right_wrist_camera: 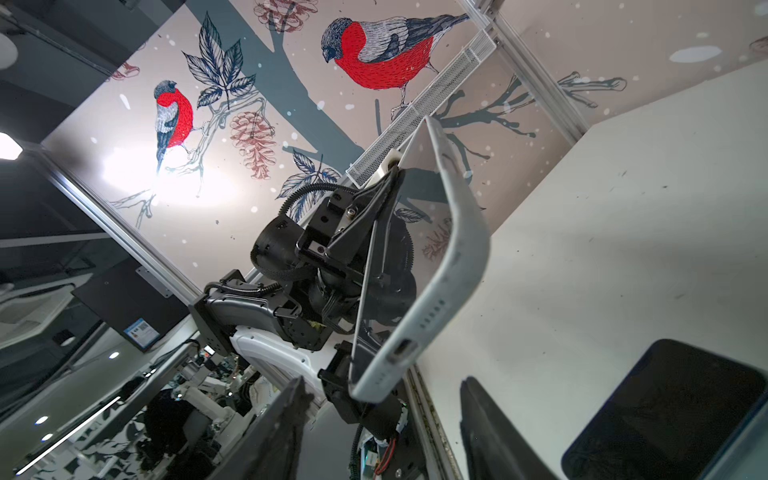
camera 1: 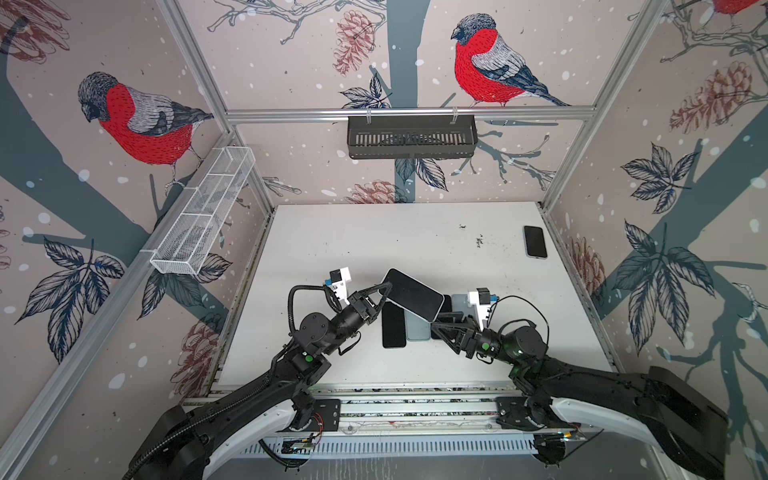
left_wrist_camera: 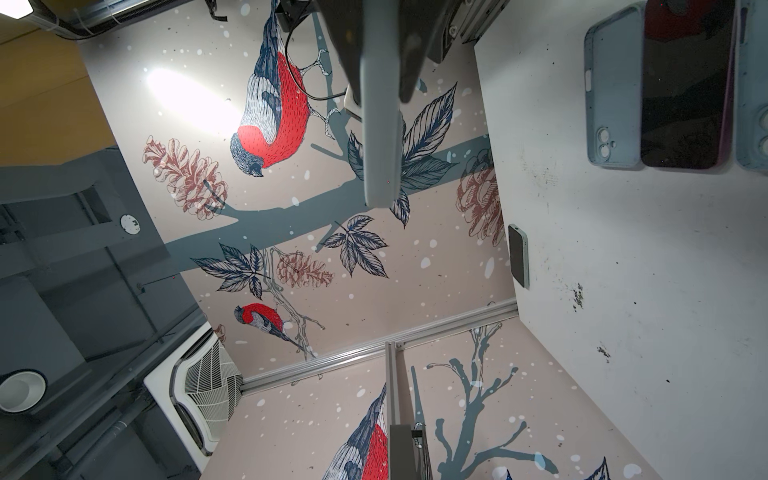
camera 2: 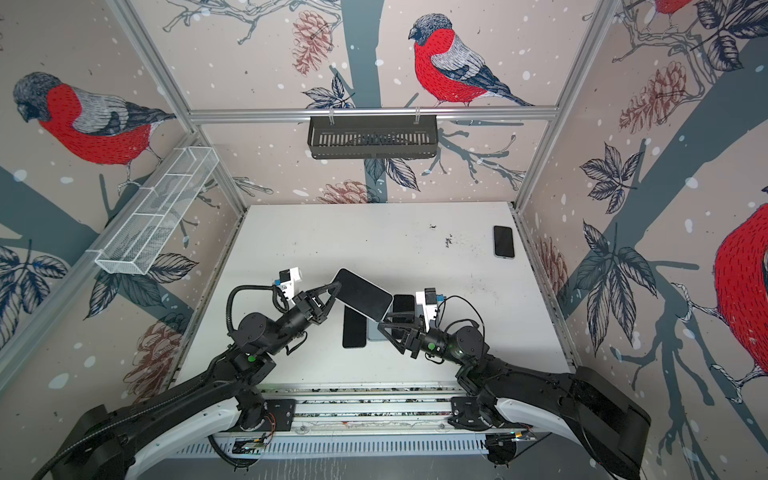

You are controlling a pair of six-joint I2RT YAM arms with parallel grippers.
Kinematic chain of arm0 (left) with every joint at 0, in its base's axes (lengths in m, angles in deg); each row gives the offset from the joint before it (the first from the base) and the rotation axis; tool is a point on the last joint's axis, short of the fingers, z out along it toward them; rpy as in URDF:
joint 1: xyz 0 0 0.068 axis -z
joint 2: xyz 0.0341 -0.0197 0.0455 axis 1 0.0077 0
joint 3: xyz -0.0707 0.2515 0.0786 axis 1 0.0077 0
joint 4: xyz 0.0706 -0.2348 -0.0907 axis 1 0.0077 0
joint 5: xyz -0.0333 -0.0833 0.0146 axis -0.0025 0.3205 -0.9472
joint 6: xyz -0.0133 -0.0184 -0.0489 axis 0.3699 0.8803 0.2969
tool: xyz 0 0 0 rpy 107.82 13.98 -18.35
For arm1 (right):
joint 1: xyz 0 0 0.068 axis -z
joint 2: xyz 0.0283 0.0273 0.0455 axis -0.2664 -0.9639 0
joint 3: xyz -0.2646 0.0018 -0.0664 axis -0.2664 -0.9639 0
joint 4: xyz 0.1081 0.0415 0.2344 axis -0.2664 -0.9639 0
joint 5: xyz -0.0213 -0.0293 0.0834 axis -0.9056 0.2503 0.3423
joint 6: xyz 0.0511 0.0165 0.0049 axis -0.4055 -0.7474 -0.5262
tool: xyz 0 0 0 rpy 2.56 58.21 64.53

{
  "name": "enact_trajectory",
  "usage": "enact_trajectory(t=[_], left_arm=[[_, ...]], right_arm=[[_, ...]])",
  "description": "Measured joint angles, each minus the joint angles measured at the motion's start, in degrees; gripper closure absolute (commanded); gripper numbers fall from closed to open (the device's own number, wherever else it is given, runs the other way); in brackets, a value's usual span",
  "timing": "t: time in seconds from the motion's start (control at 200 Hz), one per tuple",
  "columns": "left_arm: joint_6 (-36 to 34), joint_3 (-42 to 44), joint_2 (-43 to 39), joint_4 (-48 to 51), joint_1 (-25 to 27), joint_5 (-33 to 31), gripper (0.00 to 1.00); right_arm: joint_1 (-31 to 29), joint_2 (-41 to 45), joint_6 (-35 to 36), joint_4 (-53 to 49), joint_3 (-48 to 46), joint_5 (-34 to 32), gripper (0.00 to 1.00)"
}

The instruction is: Take the phone out of the phone case

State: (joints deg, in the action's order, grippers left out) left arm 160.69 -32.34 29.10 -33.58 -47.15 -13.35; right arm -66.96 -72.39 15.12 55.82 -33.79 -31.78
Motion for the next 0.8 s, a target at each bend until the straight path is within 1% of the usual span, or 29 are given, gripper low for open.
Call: enact_trajectory(t=[0.105,0.205,0.38,0.455,0.51,0.665,0.745,0.8], left_arm=[[-0.02,0.02,0.17,-0.63,0.11,-0.04,1.00],[-0.02,0.07,0.24,-1.03,0.26,-0.04,1.00],[-0.11,0.11,0.24,-1.22,0.37,-0.24,1.00],[-0.31,0.17,0.22,-1.49,0.37,-0.39,1.00],[-0.55,0.20,0.11,-1.95,0.37,-0.42,1.00],[-0.85,0.11,0.17,-1.57,0.37,-0.48,1.00],[-1.07,-0.31,0.66,-0.55,0.37,-1.64,1.00],[-1.36,-0.74,1.20,-0.28,0.31,-2.91,1.00]], right_arm=[[0.04,-2.34,-1.29,1.92,0.96,0.68,0.53],[0.07,-4.46,-2.60,3.65,1.62,1.16,0.63],[0.09,-7.17,-4.20,6.97,2.27,2.23,0.85],[0.07,-7.98,-5.25,8.28,2.34,2.54,0.88],[0.07,-8.37,-5.79,9.01,2.32,2.69,0.92],[0.68,-9.40,-5.51,9.66,2.19,3.32,0.97],[0.98,-9.97,-3.06,7.61,3.17,3.58,0.98],[0.90,-10.05,0.61,4.07,4.63,3.58,0.98]])
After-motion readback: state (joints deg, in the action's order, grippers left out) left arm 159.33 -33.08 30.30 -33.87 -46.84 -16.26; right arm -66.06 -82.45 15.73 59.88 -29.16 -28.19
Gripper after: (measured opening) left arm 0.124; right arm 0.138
